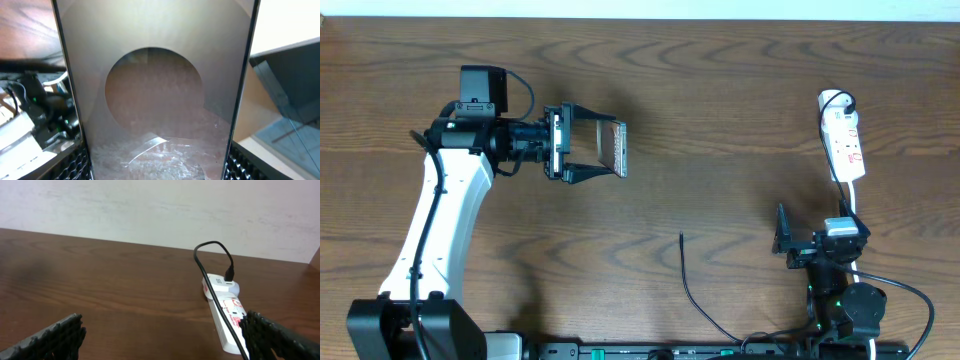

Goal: Plug charger to phone and switch on socket
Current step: 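Lift the phone with the left gripper and rotate it upright, then move the right gripper toward the phone held by the left gripper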

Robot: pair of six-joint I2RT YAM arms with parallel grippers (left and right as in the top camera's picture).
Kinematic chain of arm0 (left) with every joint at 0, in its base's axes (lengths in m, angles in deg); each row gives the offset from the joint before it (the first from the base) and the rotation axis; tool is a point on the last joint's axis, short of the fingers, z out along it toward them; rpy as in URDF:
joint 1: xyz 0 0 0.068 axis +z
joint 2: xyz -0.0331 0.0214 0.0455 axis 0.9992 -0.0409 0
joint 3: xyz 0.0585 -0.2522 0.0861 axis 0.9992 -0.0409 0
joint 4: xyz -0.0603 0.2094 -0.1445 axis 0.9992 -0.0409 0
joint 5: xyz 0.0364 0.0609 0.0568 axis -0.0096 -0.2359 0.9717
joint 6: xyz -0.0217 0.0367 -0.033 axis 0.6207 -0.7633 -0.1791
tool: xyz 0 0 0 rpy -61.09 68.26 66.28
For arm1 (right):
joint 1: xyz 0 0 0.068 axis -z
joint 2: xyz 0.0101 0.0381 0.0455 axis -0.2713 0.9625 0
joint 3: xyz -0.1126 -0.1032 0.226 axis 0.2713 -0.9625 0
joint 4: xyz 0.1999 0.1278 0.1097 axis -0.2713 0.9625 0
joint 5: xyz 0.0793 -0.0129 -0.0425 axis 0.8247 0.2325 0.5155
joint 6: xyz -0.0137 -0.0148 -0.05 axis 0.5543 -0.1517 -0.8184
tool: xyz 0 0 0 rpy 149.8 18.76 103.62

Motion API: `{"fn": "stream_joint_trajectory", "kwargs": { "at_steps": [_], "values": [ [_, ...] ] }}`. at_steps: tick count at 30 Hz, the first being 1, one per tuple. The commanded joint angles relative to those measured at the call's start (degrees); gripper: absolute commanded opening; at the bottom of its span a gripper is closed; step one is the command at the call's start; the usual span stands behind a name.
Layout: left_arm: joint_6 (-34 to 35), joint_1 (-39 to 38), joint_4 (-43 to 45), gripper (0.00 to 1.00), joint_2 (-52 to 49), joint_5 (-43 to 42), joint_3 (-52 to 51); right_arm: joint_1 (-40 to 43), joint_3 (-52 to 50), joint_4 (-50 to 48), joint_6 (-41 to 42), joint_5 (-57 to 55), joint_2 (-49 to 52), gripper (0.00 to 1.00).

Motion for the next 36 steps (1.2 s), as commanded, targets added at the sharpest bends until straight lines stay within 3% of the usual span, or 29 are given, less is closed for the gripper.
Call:
{"fn": "stream_joint_trajectory", "kwargs": {
  "at_steps": [1, 7, 9, 16, 23, 36],
  "values": [
    [-3.0, 0.1, 0.2, 0.07, 0.8, 5.7, 1.0, -0.4, -0.1, 0.3, 0.7, -0.2, -0.3, 0.99],
    [-8.3, 0.1, -1.7, 0.07, 0.8, 25.8, 1.0, -0.4, -0.1, 0.3, 0.7, -0.2, -0.3, 0.99],
    [-9.7, 0.1, -6.0, 0.08, 0.8, 37.9, 0.9, -0.4, -0.1, 0.3, 0.7, -0.2, -0.3, 0.99],
    [-9.6, 0.1, -15.6, 0.08, 0.8, 55.2, 0.9, -0.4, -0.1, 0.3, 0.7, -0.2, -0.3, 0.99],
    [-9.6, 0.1, -18.1, 0.07, 0.8, 59.0, 0.3, -0.4, -0.1, 0.2, 0.7, -0.2, -0.3, 0.99],
    [-9.6, 0.1, -18.7, 0.08, 0.8, 56.7, 0.3, -0.4, -0.1, 0.0, 0.4, -0.3, -0.3, 0.99]
  ]
}}
